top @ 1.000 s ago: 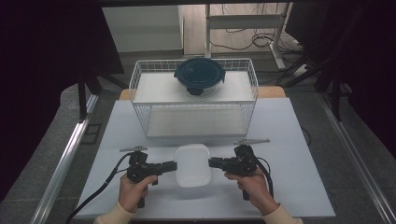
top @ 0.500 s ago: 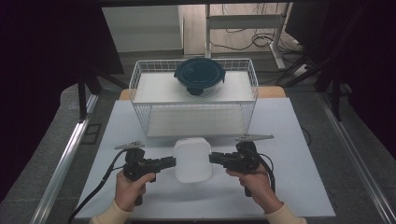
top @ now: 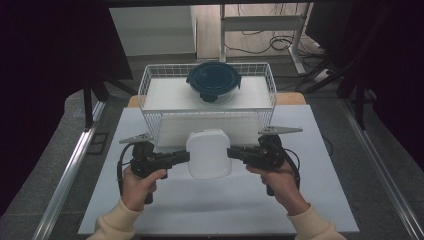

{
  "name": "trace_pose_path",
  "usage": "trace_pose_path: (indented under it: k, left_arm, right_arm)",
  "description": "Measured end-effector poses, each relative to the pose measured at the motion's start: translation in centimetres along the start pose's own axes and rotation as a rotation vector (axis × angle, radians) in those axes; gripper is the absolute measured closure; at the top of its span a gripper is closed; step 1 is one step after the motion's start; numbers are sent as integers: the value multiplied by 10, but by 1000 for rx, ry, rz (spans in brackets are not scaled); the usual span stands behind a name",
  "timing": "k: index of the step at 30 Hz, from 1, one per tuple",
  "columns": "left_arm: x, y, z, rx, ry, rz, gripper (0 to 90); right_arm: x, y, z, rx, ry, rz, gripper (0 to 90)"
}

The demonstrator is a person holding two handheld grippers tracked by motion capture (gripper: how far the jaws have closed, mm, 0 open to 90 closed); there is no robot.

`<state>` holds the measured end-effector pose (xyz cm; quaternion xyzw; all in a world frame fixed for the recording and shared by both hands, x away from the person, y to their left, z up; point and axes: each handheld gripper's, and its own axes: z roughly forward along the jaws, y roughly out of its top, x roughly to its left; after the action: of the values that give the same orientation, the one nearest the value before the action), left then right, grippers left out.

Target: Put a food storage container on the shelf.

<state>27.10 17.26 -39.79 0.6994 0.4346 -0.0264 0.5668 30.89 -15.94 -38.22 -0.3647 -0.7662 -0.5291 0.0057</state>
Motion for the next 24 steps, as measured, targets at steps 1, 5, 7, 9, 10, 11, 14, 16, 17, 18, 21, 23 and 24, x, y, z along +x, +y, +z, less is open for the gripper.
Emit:
trace_pose_path:
  k: [1,5,7,9,10,11,14,16,17,18,21,23,24]
  left_arm:
    - [-1,4,-1,-3,0,6,802]
    - [-2,20,-4,-14,-9,17,802]
    - [-3,27,-5,-18,-13,23,802]
    - [-4,34,-6,-23,-12,32,802]
    - [-5,37,-6,-27,-11,35,801]
    - [-5,41,-7,-31,-9,42,801]
    - [-7,50,-9,-43,-7,54,800]
    - [-9,57,-11,-51,-8,65,799]
    - [-10,61,-12,-53,-5,74,799]
    - [-11,65,-13,-52,0,82,799]
    - [-12,77,-16,-55,2,88,797]
    - [-13,85,-19,-64,6,95,794]
    - [-14,90,-20,-68,9,103,793]
  right_arm:
    - [1,4,-1,-2,-2,-4,791]
    - [5,21,-6,-12,-12,-23,791]
    - [6,29,-8,-14,-11,-26,792]
    - [7,37,-9,-17,-13,-32,792]
    - [8,40,-10,-20,-15,-35,792]
    - [9,44,-12,-21,-18,-42,793]
    - [13,56,-15,-23,-25,-57,794]
    - [15,63,-17,-26,-26,-66,795]
    - [17,67,-19,-27,-27,-71,796]
    - [19,71,-20,-28,-32,-80,796]
    - [25,84,-23,-32,-50,-109,797]
    - [31,94,-25,-37,-63,-135,797]
    - [33,99,-25,-39,-67,-144,797]
